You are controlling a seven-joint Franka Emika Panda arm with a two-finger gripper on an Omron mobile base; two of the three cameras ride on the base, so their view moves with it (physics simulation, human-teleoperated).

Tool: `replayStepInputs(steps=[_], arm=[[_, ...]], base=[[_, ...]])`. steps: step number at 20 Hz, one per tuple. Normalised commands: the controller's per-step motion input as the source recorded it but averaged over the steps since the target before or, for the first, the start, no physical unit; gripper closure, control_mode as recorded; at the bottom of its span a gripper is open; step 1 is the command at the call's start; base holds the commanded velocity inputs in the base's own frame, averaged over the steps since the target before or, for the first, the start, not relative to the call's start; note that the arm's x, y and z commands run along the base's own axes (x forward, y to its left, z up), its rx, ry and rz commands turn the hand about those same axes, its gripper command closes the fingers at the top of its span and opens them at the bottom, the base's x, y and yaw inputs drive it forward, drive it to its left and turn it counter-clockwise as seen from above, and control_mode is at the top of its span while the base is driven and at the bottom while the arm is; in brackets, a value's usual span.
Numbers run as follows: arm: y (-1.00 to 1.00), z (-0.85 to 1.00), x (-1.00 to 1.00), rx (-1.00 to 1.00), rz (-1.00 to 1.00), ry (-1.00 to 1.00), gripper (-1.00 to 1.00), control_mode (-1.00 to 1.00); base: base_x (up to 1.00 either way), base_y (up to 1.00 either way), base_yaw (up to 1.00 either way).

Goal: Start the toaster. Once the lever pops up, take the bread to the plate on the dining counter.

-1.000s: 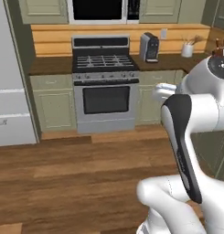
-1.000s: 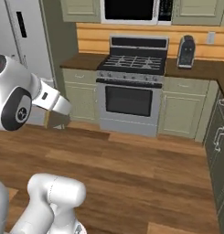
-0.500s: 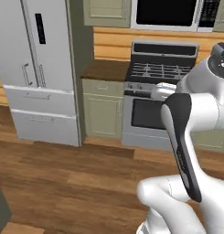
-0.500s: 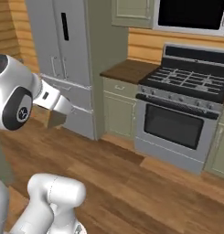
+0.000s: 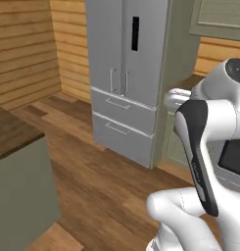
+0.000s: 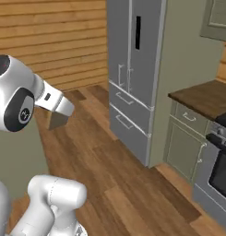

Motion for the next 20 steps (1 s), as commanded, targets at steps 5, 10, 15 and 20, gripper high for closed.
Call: replayStepInputs(steps=[5,10,15,20], arm=[[0.00,0.00,0.00,0.00,0.00,0.00,1.00,1.00],[0.00,0.00,0.00,0.00,0.00,0.00,1.00,1.00],[0.00,0.00,0.00,0.00,0.00,0.00,1.00,1.00],[0.00,0.00,0.00,0.00,0.00,0.00,1.00,1.00]], base=[[1.00,-0.06,0.69],[1.00,-0.33,0.57],[1.00,-0.70,0.42],[1.00,-0.70,0.33]])
